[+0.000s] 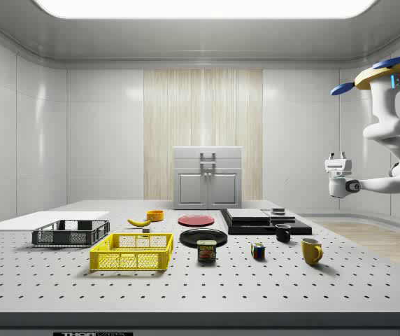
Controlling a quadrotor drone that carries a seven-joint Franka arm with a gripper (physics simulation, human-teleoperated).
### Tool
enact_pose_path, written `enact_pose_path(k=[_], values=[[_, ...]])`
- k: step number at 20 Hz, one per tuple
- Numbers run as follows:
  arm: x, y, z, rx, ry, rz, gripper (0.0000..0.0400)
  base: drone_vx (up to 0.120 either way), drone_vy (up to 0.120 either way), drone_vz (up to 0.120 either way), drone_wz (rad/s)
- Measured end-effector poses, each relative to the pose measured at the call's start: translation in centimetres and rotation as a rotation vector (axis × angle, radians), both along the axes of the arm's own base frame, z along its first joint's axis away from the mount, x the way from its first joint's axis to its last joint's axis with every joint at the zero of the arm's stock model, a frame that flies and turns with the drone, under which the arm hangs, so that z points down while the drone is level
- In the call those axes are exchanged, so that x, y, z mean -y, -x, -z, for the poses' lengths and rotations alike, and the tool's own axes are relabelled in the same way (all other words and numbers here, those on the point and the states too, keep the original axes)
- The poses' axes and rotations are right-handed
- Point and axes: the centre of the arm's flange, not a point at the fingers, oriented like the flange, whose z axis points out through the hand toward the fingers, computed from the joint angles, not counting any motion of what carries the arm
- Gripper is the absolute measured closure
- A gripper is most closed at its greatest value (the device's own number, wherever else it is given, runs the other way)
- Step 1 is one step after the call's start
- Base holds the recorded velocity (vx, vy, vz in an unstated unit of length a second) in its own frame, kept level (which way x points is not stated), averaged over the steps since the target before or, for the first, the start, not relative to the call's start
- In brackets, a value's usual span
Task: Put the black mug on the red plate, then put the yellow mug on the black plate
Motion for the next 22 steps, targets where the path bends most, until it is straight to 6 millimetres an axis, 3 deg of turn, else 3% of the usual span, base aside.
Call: enact_pose_path(k=[9, 11, 13, 18, 22], values=[[0.0, 0.3, -6.1, 0.007, 0.0, 0.0, 0.0, 0.0, 0.0, 0.0, 0.0], [0.0, 0.2, -7.1, 0.009, 0.0, 0.0, 0.0, 0.12, 0.0, 0.0, 0.0], [0.0, 0.1, -7.8, 0.01, 0.0, 0.0, 0.0, 0.12, 0.0, 0.0, 0.0], [0.0, 0.1, -8.8, 0.014, 0.0, 0.0, 0.0, 0.12, -0.112, 0.0, 0.0], [0.0, 0.0, -9.1, 0.017, 0.0, 0.0, 0.0, 0.12, -0.01, 0.0, 0.0]])
